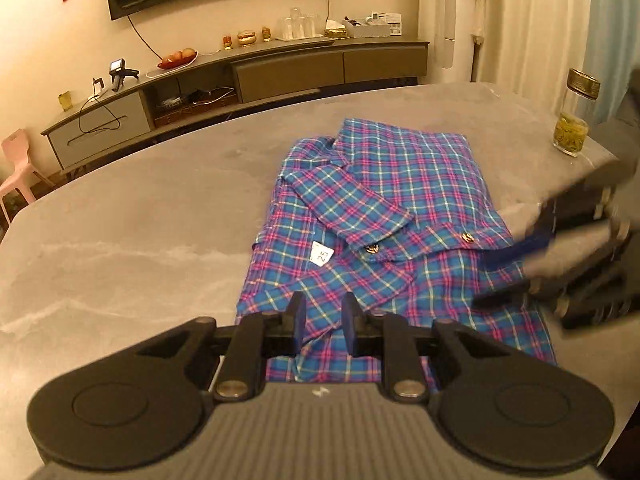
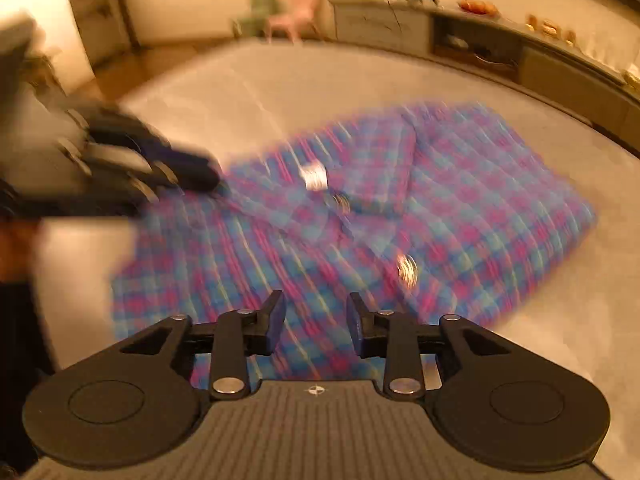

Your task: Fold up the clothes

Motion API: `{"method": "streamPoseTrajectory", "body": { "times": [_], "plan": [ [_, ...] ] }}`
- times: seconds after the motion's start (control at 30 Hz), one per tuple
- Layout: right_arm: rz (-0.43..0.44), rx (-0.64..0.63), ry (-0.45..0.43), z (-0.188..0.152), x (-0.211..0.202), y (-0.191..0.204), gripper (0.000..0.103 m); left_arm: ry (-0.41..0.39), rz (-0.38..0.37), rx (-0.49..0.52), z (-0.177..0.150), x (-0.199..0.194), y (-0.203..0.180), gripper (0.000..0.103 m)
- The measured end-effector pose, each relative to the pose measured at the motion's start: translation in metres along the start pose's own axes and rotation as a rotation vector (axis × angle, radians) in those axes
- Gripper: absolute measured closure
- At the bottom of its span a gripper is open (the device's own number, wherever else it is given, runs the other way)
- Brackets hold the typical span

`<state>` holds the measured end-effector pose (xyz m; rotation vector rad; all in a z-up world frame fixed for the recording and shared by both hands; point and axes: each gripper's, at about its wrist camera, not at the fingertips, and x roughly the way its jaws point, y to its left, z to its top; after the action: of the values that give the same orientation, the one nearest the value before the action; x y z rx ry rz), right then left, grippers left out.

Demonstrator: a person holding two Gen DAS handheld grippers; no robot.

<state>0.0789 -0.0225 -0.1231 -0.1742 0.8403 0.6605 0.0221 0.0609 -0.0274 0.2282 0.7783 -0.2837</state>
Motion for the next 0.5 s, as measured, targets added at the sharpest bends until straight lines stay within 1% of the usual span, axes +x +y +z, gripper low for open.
{"method": "streamPoseTrajectory", "body": {
  "times": [0.07, 0.13, 0.23, 0.3, 0.33, 0.37, 0.4, 0.47, 0.5],
  "plan": [
    [-0.094, -0.039, -0.048, 0.015, -0.004, -0.011, 0.062, 0.006, -0.001, 0.0, 0.0, 0.002, -0.001, 0.082],
    [-0.197, -0.069, -0.056, 0.028, 0.001, -0.032, 0.061, 0.012, -0.002, 0.001, 0.001, 0.002, -0.002, 0.082],
    [-0.274, -0.07, -0.057, 0.035, 0.027, -0.072, 0.061, 0.025, 0.002, 0.002, 0.0, 0.005, -0.003, 0.082],
    [-0.312, -0.053, -0.063, 0.032, 0.042, -0.091, 0.061, 0.042, 0.01, 0.004, -0.002, 0.011, -0.004, 0.082],
    [-0.311, -0.028, -0.064, 0.027, 0.047, -0.104, 0.06, 0.05, 0.014, 0.005, -0.003, 0.014, -0.004, 0.082],
    [-0.295, -0.004, -0.085, 0.021, 0.052, -0.112, 0.059, 0.059, 0.018, 0.006, -0.004, 0.017, -0.005, 0.082],
    [-0.287, 0.019, -0.092, 0.019, 0.048, -0.116, 0.059, 0.067, 0.022, 0.004, -0.005, 0.02, -0.004, 0.082],
    [-0.299, 0.054, -0.042, 0.027, 0.043, -0.119, 0.059, 0.075, 0.028, -0.002, -0.006, 0.025, -0.003, 0.082],
    [-0.294, 0.058, -0.041, 0.031, 0.041, -0.119, 0.059, 0.077, 0.03, -0.005, -0.007, 0.027, -0.003, 0.082]
  ]
}}
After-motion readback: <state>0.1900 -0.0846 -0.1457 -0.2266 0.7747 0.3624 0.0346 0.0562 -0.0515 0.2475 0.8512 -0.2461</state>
